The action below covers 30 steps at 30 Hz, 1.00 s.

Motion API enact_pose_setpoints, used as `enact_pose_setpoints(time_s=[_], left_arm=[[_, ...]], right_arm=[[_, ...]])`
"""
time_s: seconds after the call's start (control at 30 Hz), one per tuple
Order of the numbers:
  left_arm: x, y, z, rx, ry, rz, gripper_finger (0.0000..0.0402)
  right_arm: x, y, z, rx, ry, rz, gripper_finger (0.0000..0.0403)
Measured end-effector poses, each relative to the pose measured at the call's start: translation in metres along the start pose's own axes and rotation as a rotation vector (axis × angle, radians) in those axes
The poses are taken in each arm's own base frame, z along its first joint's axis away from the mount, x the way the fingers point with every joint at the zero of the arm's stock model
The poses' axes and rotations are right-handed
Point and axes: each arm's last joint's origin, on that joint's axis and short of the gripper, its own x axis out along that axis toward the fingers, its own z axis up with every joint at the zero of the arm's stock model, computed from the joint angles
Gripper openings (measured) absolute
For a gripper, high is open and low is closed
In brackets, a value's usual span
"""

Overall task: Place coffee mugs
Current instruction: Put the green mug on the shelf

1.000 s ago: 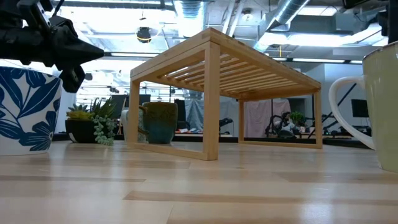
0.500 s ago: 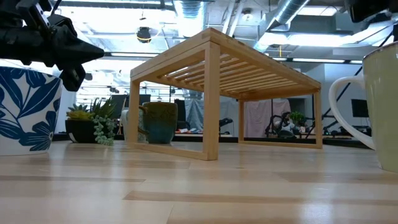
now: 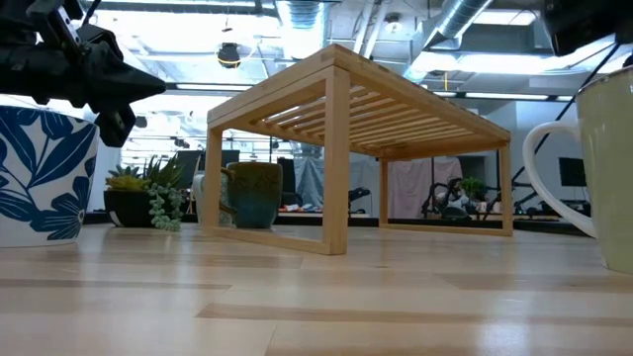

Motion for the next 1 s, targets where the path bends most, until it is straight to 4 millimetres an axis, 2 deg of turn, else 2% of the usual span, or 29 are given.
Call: enact_pose_setpoints(time_s=[0.07, 0.17, 0.27, 0.43, 0.53, 0.67, 0.77, 0.9, 1.0], left_arm=[[0.0, 0.001, 0.0, 0.001, -0.011, 0.028, 0.0], [0.0, 0.003, -0.002, 0.004, -0.001, 0.06, 0.0], [0.0, 0.003, -0.002, 0.006, 0.005, 0.066, 0.0], [0.0, 0.003, -0.002, 0.004, 0.001, 0.065, 0.0], [0.0, 0.003, -0.002, 0.004, 0.001, 0.065, 0.0], [0.0, 0.003, -0.001, 0.003, -0.011, 0.081, 0.0], [0.0, 0.004, -0.001, 0.002, -0.035, 0.113, 0.0], [0.0, 0.005, 0.001, 0.003, -0.063, 0.143, 0.0], [0.0, 0.005, 0.001, 0.02, -0.068, 0.152, 0.0]], right_arm=[[0.002, 0.001, 0.0, 0.0, 0.006, 0.001, 0.0115], [-0.002, 0.004, 0.0, -0.025, 0.017, 0.021, 0.004], [-0.02, 0.014, 0.003, -0.077, 0.025, 0.074, 0.0044], [-0.072, 0.033, 0.009, -0.19, 0.02, 0.195, 0.0044], [-0.118, 0.038, 0.016, -0.239, -0.046, 0.257, 0.0044], [-0.176, 0.024, 0.038, -0.223, -0.253, 0.223, 0.0044], [-0.209, 0.003, 0.061, -0.152, -0.454, 0.126, 0.0044], [-0.231, -0.029, 0.091, -0.039, -0.583, -0.028, 0.0044], [-0.232, -0.046, 0.114, 0.016, -0.579, -0.074, 0.0044]])
